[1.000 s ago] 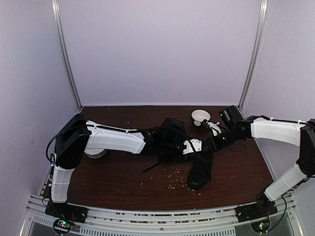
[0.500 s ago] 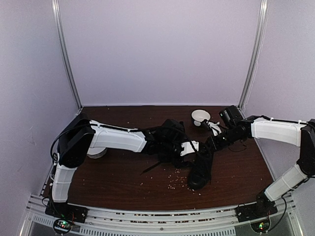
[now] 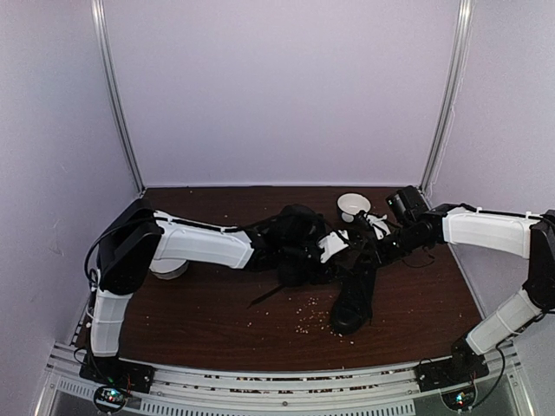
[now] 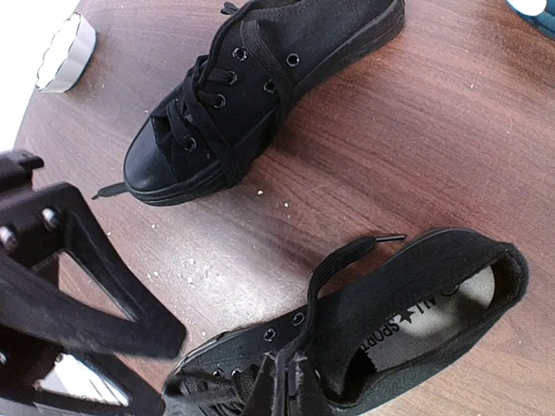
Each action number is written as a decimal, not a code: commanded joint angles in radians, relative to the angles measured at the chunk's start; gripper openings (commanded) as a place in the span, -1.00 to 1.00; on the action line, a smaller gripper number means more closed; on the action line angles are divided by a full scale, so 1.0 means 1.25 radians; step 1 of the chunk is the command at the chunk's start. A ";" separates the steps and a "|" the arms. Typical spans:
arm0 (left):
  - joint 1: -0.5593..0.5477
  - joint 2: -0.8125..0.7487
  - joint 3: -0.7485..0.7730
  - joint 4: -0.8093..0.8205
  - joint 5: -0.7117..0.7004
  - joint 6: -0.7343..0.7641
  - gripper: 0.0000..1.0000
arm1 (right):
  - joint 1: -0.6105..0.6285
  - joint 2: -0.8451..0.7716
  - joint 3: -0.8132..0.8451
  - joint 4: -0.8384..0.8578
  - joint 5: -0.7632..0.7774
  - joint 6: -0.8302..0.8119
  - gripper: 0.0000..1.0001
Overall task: Tie the shoes
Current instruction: Adjust the loop with the shoelace on the shoe.
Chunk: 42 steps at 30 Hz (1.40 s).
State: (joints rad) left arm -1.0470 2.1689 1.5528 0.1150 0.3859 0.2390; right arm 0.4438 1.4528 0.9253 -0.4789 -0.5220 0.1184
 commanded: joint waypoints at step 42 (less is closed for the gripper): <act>-0.037 0.054 0.062 -0.098 -0.081 0.051 -0.63 | 0.003 -0.025 -0.014 0.000 0.000 0.014 -1.00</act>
State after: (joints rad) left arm -1.0885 2.2257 1.6001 -0.0273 0.2840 0.3038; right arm 0.4438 1.4509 0.9226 -0.4789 -0.5236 0.1276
